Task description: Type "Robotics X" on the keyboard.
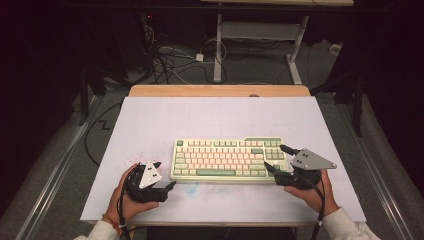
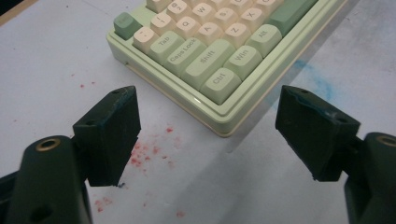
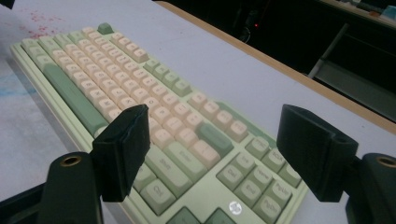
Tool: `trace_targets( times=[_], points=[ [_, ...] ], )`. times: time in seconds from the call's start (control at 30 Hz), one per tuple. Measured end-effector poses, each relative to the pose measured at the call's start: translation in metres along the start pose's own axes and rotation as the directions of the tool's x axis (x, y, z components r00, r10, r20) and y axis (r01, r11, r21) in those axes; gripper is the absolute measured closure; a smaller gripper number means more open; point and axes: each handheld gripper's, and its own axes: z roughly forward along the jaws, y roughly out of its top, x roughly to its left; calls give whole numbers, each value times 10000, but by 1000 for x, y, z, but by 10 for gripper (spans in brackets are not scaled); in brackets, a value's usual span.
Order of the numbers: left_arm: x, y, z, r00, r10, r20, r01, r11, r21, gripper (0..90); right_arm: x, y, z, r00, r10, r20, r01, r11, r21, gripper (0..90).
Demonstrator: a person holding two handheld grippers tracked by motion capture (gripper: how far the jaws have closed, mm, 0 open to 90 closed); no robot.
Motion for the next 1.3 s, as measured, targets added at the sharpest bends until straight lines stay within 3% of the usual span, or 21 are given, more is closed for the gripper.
trace_targets(
  times=[0.2,0.37,0.53,0.63,0.8,1.1,1.3],
  points=[
    [0,5,-2,9999,-120,-64,120,9999,-111,253,1,-18,-10,9995,-53,298,47,9998,207,244],
    [1,14,-4,9999,-140,-59,139,9998,-169,336,1,-28,-16,9987,159,484,-173,9994,292,241],
    [3,27,-3,9995,-214,213,221,9992,-322,507,3,-34,-18,9984,179,532,-202,9989,428,241],
    [0,38,-2,9993,277,246,-268,9991,-338,684,4,-34,-18,9987,156,489,-178,9989,439,241],
    [-1,57,2,9972,426,619,-403,9985,-369,872,7,-34,-15,9995,1,320,-21,9981,619,241],
    [-5,91,30,9898,597,1295,-645,9973,338,876,9,-35,-12,9997,-142,210,125,9967,804,241],
    [-6,114,54,9864,640,1514,-748,9950,666,876,8,-36,-12,9997,-109,203,92,9963,855,241]
  ],
)
